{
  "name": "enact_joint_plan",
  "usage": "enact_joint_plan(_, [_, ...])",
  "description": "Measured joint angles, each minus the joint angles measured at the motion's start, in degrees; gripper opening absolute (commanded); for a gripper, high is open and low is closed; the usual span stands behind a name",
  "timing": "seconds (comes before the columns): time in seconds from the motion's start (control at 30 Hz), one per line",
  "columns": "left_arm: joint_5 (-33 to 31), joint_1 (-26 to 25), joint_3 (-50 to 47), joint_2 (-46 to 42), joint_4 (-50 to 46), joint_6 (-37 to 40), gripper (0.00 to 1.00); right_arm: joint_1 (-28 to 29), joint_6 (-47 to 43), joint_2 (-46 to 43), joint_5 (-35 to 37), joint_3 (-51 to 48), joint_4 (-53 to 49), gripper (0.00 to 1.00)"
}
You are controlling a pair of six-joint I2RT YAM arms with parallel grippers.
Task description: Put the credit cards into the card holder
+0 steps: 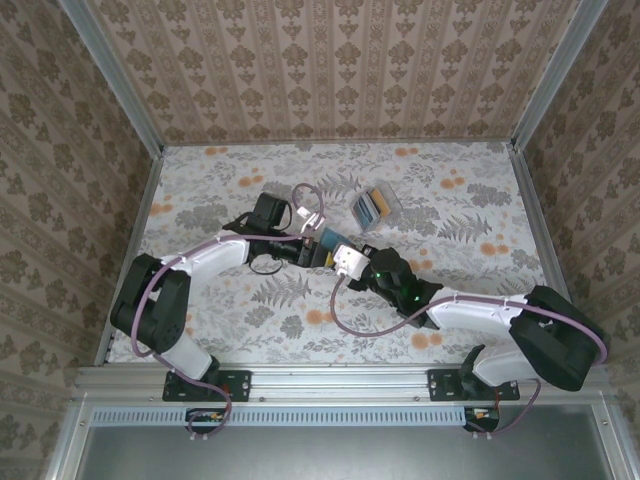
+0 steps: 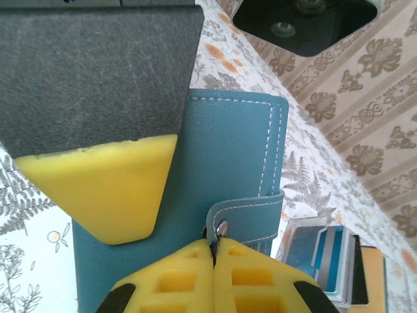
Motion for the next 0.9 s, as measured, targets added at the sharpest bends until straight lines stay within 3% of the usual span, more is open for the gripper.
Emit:
enact_joint_plan(0.17, [1.53,0.66,1.33,0.85,-2.93,2.67,0.05,-2.49,4.11,-3.19,-5.25,0.0,-3.17,0.0])
enact_joint_plan(0.4, [1.55,0.96,3.93,3.54,-10.32,7.65,0.12,-10.62,12.83,-10.47,-11.61,-0.68,-8.22,0.0])
enact_joint_plan(0.63, [1.49,1.27,4.72,5.35,-14.1,10.56,0.25,-11.08,21.42,-13.9,-19.34,-2.32,-16.68,0.0])
enact_joint_plan(0.9, [2.54,4.96,6.69,10.34,-15.61,10.43,0.29,-12.31,37.29,-12.04,-25.16,-4.33,-19.74,0.0])
